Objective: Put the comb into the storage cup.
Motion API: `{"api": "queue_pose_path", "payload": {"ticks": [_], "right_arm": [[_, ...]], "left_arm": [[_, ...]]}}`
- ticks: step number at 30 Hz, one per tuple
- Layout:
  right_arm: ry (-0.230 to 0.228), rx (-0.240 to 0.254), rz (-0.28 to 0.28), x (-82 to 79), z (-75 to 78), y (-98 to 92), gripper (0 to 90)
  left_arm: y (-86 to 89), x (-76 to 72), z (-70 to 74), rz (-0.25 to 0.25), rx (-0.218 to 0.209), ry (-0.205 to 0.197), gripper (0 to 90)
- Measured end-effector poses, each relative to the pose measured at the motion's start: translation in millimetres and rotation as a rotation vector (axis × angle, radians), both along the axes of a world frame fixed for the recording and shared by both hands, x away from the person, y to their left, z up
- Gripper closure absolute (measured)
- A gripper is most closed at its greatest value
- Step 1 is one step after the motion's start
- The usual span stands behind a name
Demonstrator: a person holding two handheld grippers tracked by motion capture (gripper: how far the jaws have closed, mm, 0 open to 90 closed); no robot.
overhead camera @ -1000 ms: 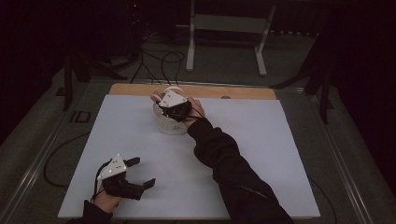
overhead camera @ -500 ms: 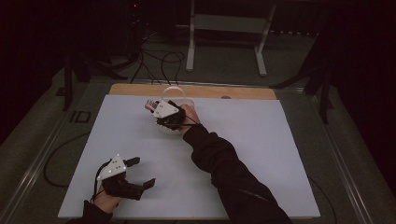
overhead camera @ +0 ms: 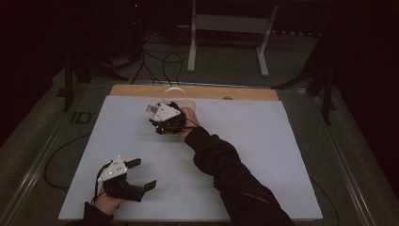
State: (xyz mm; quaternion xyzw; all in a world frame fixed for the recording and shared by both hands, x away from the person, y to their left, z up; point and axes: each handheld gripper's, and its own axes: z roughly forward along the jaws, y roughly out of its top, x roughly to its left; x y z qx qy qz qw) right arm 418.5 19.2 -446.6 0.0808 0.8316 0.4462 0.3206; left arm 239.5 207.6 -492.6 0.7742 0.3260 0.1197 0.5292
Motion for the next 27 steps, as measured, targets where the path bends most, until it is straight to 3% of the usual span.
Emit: {"api": "queue_pose_path", "payload": {"ticks": [2,7,14,27], "right_arm": [[0.018,0.003,0.004,-0.8,-0.4,0.7,23.6],[0.049,0.021,-0.010,-1.3,0.8,0.9,14.2],[0.105,0.039,-0.002,-0.5,3.5,-2.1,8.2],[0.174,0.072,0.012,0.7,10.8,-10.3,8.0]], "left_arm": [[-0.2,-0.1,-0.2,-0.001,-0.002,0.002,0.0],[-0.4,-0.3,-0.2,-0.002,-0.001,0.003,0.0],[-0.3,0.2,-0.7,-0.003,0.003,0.005,0.0],[-0.3,0.2,-0.6,-0.001,0.004,0.003,0.0]]}}
